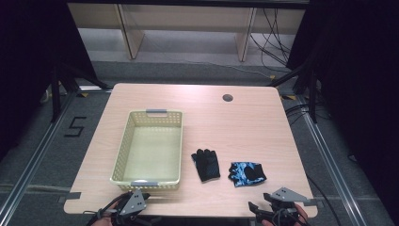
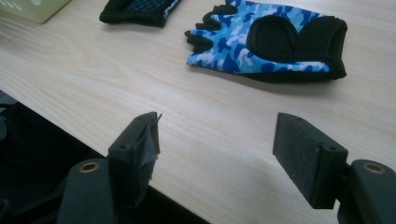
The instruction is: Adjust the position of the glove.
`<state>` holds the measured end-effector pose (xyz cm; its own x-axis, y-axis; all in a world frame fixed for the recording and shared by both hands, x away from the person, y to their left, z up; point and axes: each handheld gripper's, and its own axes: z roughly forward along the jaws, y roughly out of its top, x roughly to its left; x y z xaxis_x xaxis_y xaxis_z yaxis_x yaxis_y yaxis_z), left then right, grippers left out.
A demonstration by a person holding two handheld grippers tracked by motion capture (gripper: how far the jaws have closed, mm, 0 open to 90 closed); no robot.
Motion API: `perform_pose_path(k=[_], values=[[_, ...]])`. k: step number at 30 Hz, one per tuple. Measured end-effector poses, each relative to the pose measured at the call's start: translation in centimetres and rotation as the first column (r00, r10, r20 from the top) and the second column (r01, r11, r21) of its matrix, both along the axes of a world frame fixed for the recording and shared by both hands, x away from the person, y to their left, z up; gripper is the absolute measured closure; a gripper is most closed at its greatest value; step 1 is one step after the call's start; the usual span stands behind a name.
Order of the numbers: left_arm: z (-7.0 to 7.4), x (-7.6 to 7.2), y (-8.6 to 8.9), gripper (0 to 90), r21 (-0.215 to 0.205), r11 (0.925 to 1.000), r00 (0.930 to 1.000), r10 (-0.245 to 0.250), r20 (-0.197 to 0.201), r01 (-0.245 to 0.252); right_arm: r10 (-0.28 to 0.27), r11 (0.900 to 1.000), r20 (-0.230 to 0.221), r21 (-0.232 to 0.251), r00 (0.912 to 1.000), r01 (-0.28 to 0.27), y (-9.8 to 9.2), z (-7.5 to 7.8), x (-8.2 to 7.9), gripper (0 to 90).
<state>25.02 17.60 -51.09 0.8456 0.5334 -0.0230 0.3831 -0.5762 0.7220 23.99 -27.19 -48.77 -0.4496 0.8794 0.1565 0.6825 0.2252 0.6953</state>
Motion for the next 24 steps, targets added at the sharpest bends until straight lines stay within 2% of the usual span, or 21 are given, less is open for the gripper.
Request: perform_pose_path(k=[1, 3, 4, 5, 7, 8, 9, 10, 11, 13, 14, 15, 17, 18, 19, 20, 23, 24], values=[[0.1, 0.0, 0.0, 16.3, 0.014, 0.9998, 0.9998, 0.011, 0.018, -0.011, 0.028, 1.000, 0.019, -0.008, 0.9994, -0.028, -0.2, 0.0, 0.2, 33.9], [0.1, 0.1, 0.0, 16.3, 0.018, 0.9998, 0.9998, 0.006, 0.017, -0.007, 0.013, 1.000, -0.007, 0.010, 0.9999, -0.013, 0.0, 0.1, 0.1, 35.0], [0.0, 0.0, 0.0, 16.3, 0.013, 0.9999, 1.0000, 0.000, 0.005, 0.000, 0.017, 1.000, 0.010, 0.006, 0.9998, -0.017, 0.0, 0.0, 0.1, 36.5], [0.0, 0.0, 0.0, 16.3, 0.006, 1.0000, 1.0000, 0.001, 0.003, -0.001, 0.011, 1.000, -0.004, 0.021, 0.9999, -0.011, 0.1, 0.1, 0.0, 37.1], [0.0, 0.1, 0.0, 16.3, 0.014, 0.9999, 0.9998, 0.009, 0.017, -0.009, 0.034, 0.999, 0.020, 0.006, 0.9992, -0.034, -0.1, 0.1, 0.2, 39.5], [0.0, 0.1, 0.1, 16.3, 0.017, 0.9998, 0.9998, 0.009, 0.016, -0.009, 0.016, 1.000, 0.003, 0.018, 0.9999, -0.016, 0.1, 0.2, 0.1, 40.6], [0.0, 0.0, 0.0, 16.3, 0.000, 1.0000, 1.0000, 0.006, 0.005, -0.006, 0.051, 0.999, 0.039, -0.002, 0.9980, -0.050, -0.1, 0.2, 0.3, 41.8], [0.1, 0.0, 0.0, 16.3, 0.010, 0.9999, 0.9999, 0.007, 0.011, -0.007, 0.030, 1.000, 0.025, 0.006, 0.9992, -0.031, 0.0, 0.3, 0.2, 42.9], [0.1, 0.0, 0.1, 16.3, 0.014, 0.9999, 0.9998, 0.005, 0.017, -0.005, 0.021, 1.000, 0.050, 0.009, 0.9985, -0.022, 0.0, 0.3, 0.2, 43.3], [0.1, 0.0, 0.0, 16.3, 0.003, 1.0000, 1.0000, 0.006, 0.006, -0.006, 0.026, 0.999, 0.040, 0.045, 0.9989, -0.028, -0.1, 0.4, 0.2, 45.1], [0.0, 0.0, 0.0, 16.3, 0.007, 1.0000, 1.0000, 0.003, 0.007, -0.003, 0.007, 0.997, 0.027, 0.076, 0.9996, -0.009, 0.1, 0.4, 0.1, 45.7], [0.1, 0.0, 0.0, 16.3, 0.019, 0.9998, 0.9999, 0.002, 0.015, -0.002, 0.011, 0.997, 0.046, 0.073, 0.9989, -0.015, 0.0, 0.4, 0.3, 46.3], [0.1, 0.0, 0.0, 16.3, 0.017, 0.9998, 0.9998, 0.008, 0.016, -0.008, -0.009, 0.997, 0.039, 0.079, 0.9992, 0.006, 0.1, 0.6, 0.5, 48.0], [0.2, 0.0, 0.0, 16.3, 0.015, 0.9998, 0.9997, 0.010, 0.021, -0.010, 0.003, 0.997, 0.045, 0.075, 0.9990, -0.006, 0.1, 0.7, 0.7, 48.3], [0.2, 0.0, 0.0, 16.3, 0.007, 0.9999, 0.9999, 0.010, 0.014, -0.010, -0.027, 0.994, 0.021, 0.104, 0.9994, 0.025, 0.4, 0.9, 0.6, 48.4], [0.2, 0.0, 0.0, 16.3, 0.009, 1.0000, 0.9999, 0.004, 0.009, -0.004, 0.007, 0.996, 0.063, 0.090, 0.9980, -0.013, 0.3, 1.0, 1.1, 49.8], [0.1, 0.0, -0.1, 16.3, 0.006, 1.0000, 1.0000, 0.002, 0.008, -0.002, 0.023, 0.994, 0.084, 0.101, 0.9962, -0.032, 1.0, 1.5, 1.8, 51.8], [0.1, 0.0, -0.2, 16.3, -0.003, 1.0000, 1.0000, 0.001, 0.005, -0.001, 0.029, 0.996, 0.086, 0.087, 0.9958, -0.037, 1.1, 1.7, 2.0, 52.1]])
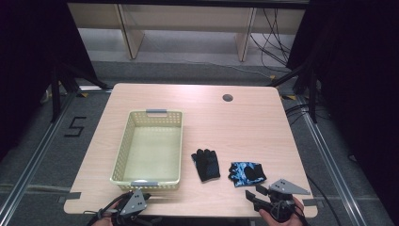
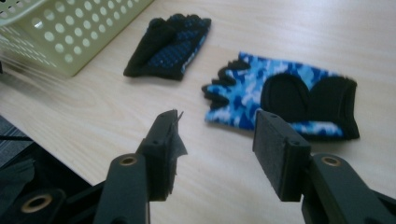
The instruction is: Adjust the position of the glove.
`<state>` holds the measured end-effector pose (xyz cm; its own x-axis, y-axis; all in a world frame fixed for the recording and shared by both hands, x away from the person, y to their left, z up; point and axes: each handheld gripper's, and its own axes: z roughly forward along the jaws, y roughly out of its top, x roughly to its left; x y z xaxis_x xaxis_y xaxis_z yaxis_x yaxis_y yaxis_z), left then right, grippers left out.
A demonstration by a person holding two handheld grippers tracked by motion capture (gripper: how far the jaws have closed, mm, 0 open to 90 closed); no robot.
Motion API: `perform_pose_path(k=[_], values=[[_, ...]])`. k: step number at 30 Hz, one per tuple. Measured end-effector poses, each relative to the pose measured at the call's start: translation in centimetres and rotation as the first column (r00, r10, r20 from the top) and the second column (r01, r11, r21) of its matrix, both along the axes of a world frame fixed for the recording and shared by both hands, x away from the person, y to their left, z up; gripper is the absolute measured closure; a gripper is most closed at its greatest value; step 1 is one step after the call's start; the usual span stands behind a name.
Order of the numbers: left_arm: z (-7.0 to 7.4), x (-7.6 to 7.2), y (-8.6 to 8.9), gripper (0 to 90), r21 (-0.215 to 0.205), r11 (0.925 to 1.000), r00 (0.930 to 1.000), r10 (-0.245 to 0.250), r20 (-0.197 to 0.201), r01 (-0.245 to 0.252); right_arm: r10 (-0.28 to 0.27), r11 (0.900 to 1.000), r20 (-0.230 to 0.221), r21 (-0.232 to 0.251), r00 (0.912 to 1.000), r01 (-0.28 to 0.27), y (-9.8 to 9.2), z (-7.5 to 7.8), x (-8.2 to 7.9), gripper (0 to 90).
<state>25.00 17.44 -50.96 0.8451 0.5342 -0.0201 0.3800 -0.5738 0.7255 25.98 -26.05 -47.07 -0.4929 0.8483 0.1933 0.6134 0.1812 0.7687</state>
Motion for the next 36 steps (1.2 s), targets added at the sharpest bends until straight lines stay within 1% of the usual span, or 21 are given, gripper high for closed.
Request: perform_pose_path(k=[1, 2, 3, 4, 5, 6, 7, 8, 9, 10, 14, 16, 17, 18, 19, 24, 29, 32, 34, 35, 36], values=[[0.0, 0.0, 0.0, 16.3, -0.003, 1.0000, 1.0000, 0.000, -0.001, 0.000, -0.004, 1.000, -0.004, -0.011, 1.0000, 0.004, 0.3, 0.2, 0.2, 52.2], [0.1, 0.0, 0.0, 16.3, -0.002, 1.0000, 1.0000, 0.005, 0.000, -0.005, -0.012, 1.000, -0.017, 0.009, 0.9998, 0.012, 0.8, 0.4, 0.4, 52.8], [0.1, 0.0, 0.0, 16.3, 0.001, 1.0000, 1.0000, 0.004, 0.002, -0.004, 0.014, 1.000, 0.005, -0.014, 0.9999, -0.014, 0.9, 0.5, 0.9, 52.9], [0.0, 0.0, 0.0, 16.3, 0.000, 1.0000, 1.0000, 0.004, 0.004, -0.004, -0.005, 1.000, -0.010, 0.007, 0.9999, 0.005, 1.5, 0.5, 1.1, 52.9], [0.1, 0.0, 0.0, 16.3, 0.006, 1.0000, 0.9999, 0.008, 0.010, -0.008, 0.019, 1.000, -0.005, -0.009, 0.9998, -0.019, 1.6, 0.6, 1.7, 52.9], [0.0, 0.0, 0.0, 16.3, 0.004, 1.0000, 0.9999, 0.008, 0.011, -0.008, 0.016, 1.000, 0.007, -0.017, 0.9998, -0.016, 1.9, 0.6, 2.1, 52.9], [0.0, 0.0, 0.0, 16.3, 0.004, 1.0000, 0.9999, 0.008, 0.011, -0.008, 0.023, 1.000, 0.003, -0.019, 0.9997, -0.023, 2.1, 0.6, 2.6, 52.9], [0.0, 0.1, 0.0, 16.2, 0.001, 1.0000, 1.0000, -0.001, -0.004, 0.001, -0.006, 1.000, -0.027, -0.002, 0.9996, 0.006, 2.8, 0.9, 2.8, 52.9], [0.1, 0.0, 0.1, 16.3, 0.010, 0.9999, 1.0000, 0.004, 0.005, -0.004, 0.024, 0.999, 0.003, -0.028, 0.9997, -0.024, 2.7, 0.8, 3.4, 53.2], [0.1, 0.1, 0.1, 16.3, 0.007, 1.0000, 0.9999, 0.006, 0.008, -0.006, 0.032, 0.999, 0.011, -0.028, 0.9994, -0.032, 3.1, 0.8, 3.8, 53.8], [0.0, 0.1, 0.1, 16.3, 0.004, 1.0000, 1.0000, 0.004, 0.000, -0.004, 0.038, 0.999, -0.012, -0.038, 0.9992, -0.039, 4.2, 0.8, 5.5, 57.2], [0.0, 0.1, 0.1, 16.3, -0.001, 1.0000, 1.0000, 0.008, 0.000, -0.008, 0.030, 0.998, -0.043, -0.057, 0.9986, -0.032, 4.8, 0.7, 6.1, 57.8], [0.1, 0.0, 0.1, 16.3, 0.002, 0.9999, 0.9999, 0.011, 0.002, -0.011, 0.037, 0.998, -0.044, -0.056, 0.9983, -0.040, 5.0, 0.6, 6.6, 57.8], [0.0, 0.0, 0.1, 16.3, 0.000, 0.9999, 0.9999, 0.010, 0.003, -0.010, 0.016, 0.999, -0.072, -0.041, 0.9973, -0.019, 5.5, 0.6, 6.7, 58.0], [0.0, 0.0, 0.1, 16.3, 0.001, 1.0000, 1.0000, 0.009, 0.003, -0.009, 0.032, 0.997, -0.052, -0.071, 0.9982, -0.035, 5.5, 0.4, 7.2, 58.1], [0.1, 0.1, 0.1, 16.3, 0.004, 1.0000, 0.9999, 0.009, 0.005, -0.009, 0.040, 0.995, -0.054, -0.088, 0.9978, -0.044, 6.7, 0.3, 8.6, 58.3], [0.1, 0.1, 0.2, 16.3, -0.001, 0.9999, 0.9998, 0.013, 0.012, -0.013, 0.032, 0.995, -0.107, -0.095, 0.9938, -0.042, 8.2, 0.0, 10.1, 58.8], [0.1, 0.1, 0.2, 16.3, -0.006, 0.9999, 0.9999, 0.014, 0.003, -0.014, 0.033, 0.993, -0.122, -0.104, 0.9919, -0.046, 8.7, -0.6, 11.1, 58.7], [0.1, 0.0, 0.2, 16.3, -0.011, 0.9998, 0.9999, 0.013, 0.000, -0.013, 0.039, 0.995, -0.107, -0.089, 0.9936, -0.048, 8.7, -1.0, 11.8, 59.1], [0.1, 0.0, 0.2, 16.3, -0.012, 0.9999, 0.9999, 0.011, -0.001, -0.012, 0.016, 0.996, -0.137, -0.088, 0.9905, -0.028, 8.8, -1.0, 11.8, 59.2], [0.1, 0.0, 0.2, 16.3, -0.012, 0.9998, 0.9999, 0.013, -0.001, -0.013, 0.015, 0.995, -0.144, -0.093, 0.9894, -0.029, 8.8, -1.1, 12.1, 59.3]])
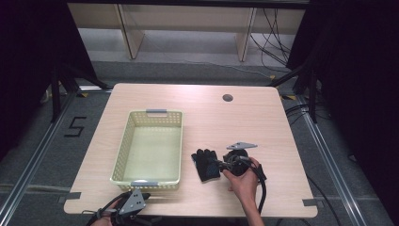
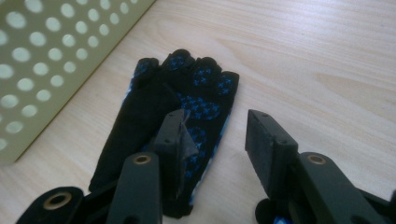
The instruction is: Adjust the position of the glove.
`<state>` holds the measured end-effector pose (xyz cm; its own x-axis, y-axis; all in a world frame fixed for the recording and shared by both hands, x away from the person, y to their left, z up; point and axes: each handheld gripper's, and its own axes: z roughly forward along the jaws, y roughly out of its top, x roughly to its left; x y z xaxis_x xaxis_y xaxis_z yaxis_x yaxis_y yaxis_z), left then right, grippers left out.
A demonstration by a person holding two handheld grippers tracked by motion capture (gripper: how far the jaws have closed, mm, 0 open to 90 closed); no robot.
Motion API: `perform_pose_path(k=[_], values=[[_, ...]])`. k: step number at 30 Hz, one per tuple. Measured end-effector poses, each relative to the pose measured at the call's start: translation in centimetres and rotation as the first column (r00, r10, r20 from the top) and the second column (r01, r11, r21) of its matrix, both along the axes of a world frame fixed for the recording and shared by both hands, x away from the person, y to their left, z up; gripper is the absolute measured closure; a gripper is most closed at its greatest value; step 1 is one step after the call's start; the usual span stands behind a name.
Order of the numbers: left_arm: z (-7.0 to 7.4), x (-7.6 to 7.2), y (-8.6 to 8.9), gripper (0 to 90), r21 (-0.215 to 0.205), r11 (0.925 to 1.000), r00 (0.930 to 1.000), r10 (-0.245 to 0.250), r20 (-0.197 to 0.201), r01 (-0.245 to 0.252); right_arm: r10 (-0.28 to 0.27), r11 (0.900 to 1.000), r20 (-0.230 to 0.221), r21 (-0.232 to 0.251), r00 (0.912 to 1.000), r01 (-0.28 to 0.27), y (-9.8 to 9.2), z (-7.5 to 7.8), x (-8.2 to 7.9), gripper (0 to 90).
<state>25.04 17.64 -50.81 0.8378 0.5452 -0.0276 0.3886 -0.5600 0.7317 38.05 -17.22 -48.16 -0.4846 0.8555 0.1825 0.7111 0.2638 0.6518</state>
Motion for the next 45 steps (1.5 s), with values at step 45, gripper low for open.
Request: perform_pose_path(k=[45], values=[[0.0, 0.0, 0.1, 17.3, 0.006, 1.0000, 1.0000, -0.004, 0.002, 0.004, 0.470, 0.882, 0.142, -0.032, 0.8711, -0.470, -0.3, 4.9, -4.7, 87.5]])
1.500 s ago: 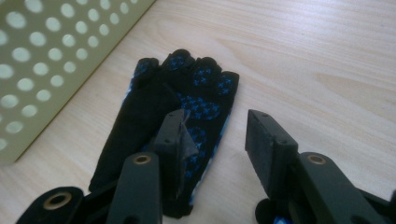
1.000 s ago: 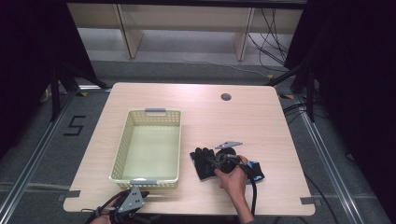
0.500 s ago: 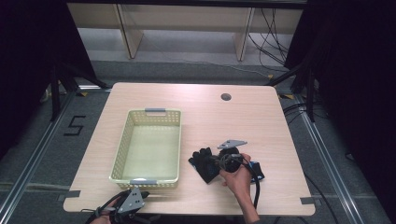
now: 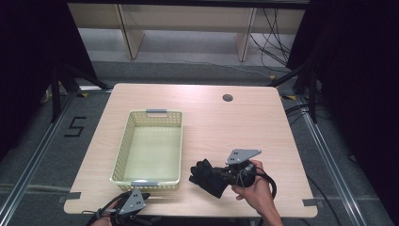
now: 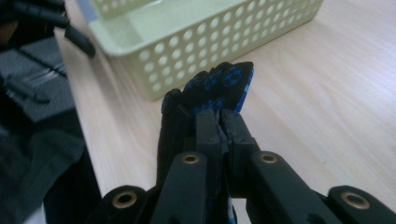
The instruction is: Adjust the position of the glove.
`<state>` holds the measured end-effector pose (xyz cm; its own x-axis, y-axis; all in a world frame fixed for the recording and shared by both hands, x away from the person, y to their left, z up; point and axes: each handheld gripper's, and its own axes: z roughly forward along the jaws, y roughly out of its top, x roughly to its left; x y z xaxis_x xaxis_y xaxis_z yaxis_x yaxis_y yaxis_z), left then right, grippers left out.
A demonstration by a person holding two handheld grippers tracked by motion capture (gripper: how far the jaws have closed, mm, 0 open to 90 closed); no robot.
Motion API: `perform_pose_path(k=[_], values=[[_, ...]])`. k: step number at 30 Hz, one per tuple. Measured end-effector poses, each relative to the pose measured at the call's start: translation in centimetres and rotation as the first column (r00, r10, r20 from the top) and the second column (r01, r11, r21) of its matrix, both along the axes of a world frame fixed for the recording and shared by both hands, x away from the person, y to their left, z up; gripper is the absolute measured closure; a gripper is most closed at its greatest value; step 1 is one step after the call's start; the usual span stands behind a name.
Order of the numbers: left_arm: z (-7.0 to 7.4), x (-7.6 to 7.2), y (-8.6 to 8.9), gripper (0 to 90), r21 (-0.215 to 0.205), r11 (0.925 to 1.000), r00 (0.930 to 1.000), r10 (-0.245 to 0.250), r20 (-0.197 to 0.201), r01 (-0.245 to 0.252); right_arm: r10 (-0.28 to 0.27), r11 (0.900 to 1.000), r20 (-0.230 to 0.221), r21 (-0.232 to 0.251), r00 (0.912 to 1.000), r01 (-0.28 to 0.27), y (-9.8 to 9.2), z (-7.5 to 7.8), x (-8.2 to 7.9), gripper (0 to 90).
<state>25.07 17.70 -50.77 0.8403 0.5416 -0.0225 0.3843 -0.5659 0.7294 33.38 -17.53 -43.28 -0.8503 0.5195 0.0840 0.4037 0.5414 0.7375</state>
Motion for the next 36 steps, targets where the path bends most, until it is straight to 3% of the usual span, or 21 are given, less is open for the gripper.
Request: perform_pose_path(k=[3, 4, 5, 7, 9, 12, 13, 16, 18, 19, 20, 23, 24, 25, 26, 28, 30, 31, 32, 35, 36], values=[[0.0, -0.1, -0.2, 17.3, -0.054, 0.9985, 0.9994, 0.010, -0.034, -0.012, 0.063, 0.998, -0.001, -0.026, 0.9980, -0.063, -0.2, -0.4, 0.1, 87.4], [0.0, 0.1, -0.1, 17.3, -0.039, 0.9992, 0.9994, -0.013, -0.032, 0.012, 0.088, 0.995, -0.012, -0.041, 0.9960, -0.088, -0.2, -0.5, 0.1, 87.4], [-0.1, -0.1, -0.3, 17.3, -0.062, 0.9980, 0.9988, 0.007, -0.049, -0.010, 0.111, 0.992, 0.002, -0.059, 0.9939, -0.110, -0.2, -0.6, 0.2, 87.4], [0.0, -0.2, -0.3, 17.4, -0.043, 0.9991, 0.9991, -0.004, -0.043, 0.002, 0.126, 0.988, 0.002, -0.090, 0.9921, -0.125, -0.3, -0.7, 0.2, 87.4], [-0.1, -0.4, -0.5, 17.3, -0.079, 0.9969, 0.9974, -0.009, -0.071, 0.004, 0.156, 0.984, -0.007, -0.081, 0.9877, -0.156, -0.4, -0.8, 0.3, 87.4], [0.0, -0.5, -0.6, 17.3, -0.055, 0.9984, 0.9984, -0.015, -0.054, 0.012, 0.181, 0.980, -0.019, -0.086, 0.9834, -0.181, -0.4, -1.0, 0.3, 87.4], [0.0, -0.6, -0.7, 17.3, -0.075, 0.9971, 0.9980, -0.015, -0.062, 0.011, 0.205, 0.975, -0.018, -0.080, 0.9786, -0.206, -0.2, -1.2, 0.3, 87.4], [0.1, -0.6, -0.7, 17.3, -0.045, 0.9985, 0.9994, -0.033, -0.014, 0.032, 0.234, 0.966, -0.039, -0.100, 0.9715, -0.237, 0.1, -1.9, 0.3, 87.4], [0.1, -0.6, -0.6, 17.3, -0.037, 0.9993, 0.9997, -0.011, -0.019, 0.010, 0.264, 0.957, -0.040, -0.118, 0.9638, -0.267, 0.3, -2.3, 0.7, 87.4], [0.2, -0.6, -0.5, 17.3, -0.043, 0.9990, 0.9997, -0.013, -0.020, 0.012, 0.252, 0.959, -0.056, -0.117, 0.9662, -0.257, 0.4, -2.5, 0.9, 87.4], [0.1, -0.5, -0.6, 17.3, -0.035, 0.9993, 0.9998, -0.013, -0.017, 0.013, 0.270, 0.954, -0.051, -0.122, 0.9615, -0.274, 0.5, -2.7, 1.3, 87.4], [0.3, -0.6, -0.4, 17.2, -0.046, 0.9988, 0.9996, -0.017, -0.024, 0.016, 0.266, 0.949, -0.078, -0.152, 0.9610, -0.275, 0.7, -3.2, 2.1, 87.1], [0.2, -0.6, -0.5, 17.2, -0.063, 0.9980, 0.9997, -0.007, -0.022, 0.005, 0.288, 0.941, -0.072, -0.162, 0.9550, -0.296, 0.8, -3.5, 2.5, 87.0], [0.3, -0.5, -0.3, 17.3, -0.041, 0.9990, 0.9998, -0.018, -0.009, 0.018, 0.301, 0.936, -0.068, -0.168, 0.9513, -0.308, 0.8, -3.8, 2.9, 86.8], [0.1, -0.6, -0.5, 17.2, -0.062, 0.9981, 0.9995, -0.004, -0.033, 0.002, 0.297, 0.937, -0.075, -0.170, 0.9519, -0.306, 0.9, -4.0, 3.0, 86.7], [0.0, -0.5, -0.5, 17.2, -0.060, 0.9981, 0.9991, -0.015, -0.041, 0.012, 0.300, 0.933, -0.072, -0.185, 0.9513, -0.308, 0.9, -4.4, 3.4, 86.1], [-0.1, -0.4, -0.6, 17.3, -0.041, 0.9992, 0.9999, 0.001, -0.015, -0.001, 0.299, 0.930, -0.073, -0.202, 0.9513, -0.308, 1.1, -5.0, 3.7, 84.8], [0.0, -0.4, -0.5, 17.2, -0.046, 0.9989, 0.9995, -0.014, -0.030, 0.013, 0.304, 0.925, -0.064, -0.218, 0.9505, -0.311, 1.2, -5.2, 3.9, 83.9], [0.0, -0.5, -0.5, 17.2, -0.060, 0.9981, 0.9992, -0.016, -0.036, 0.014, 0.294, 0.926, -0.073, -0.224, 0.9529, -0.303, 1.4, -5.3, 3.9, 82.6], [0.0, -0.3, -0.4, 17.2, -0.040, 0.9990, 0.9992, -0.021, -0.034, 0.019, 0.269, 0.934, -0.080, -0.220, 0.9598, -0.280, 1.6, -5.3, 4.0, 79.6], [0.1, -0.4, -0.4, 17.2, -0.033, 0.9994, 0.9996, -0.012, -0.026, 0.011, 0.234, 0.939, -0.083, -0.240, 0.9686, -0.248, 1.6, -5.2, 4.3, 76.7]])
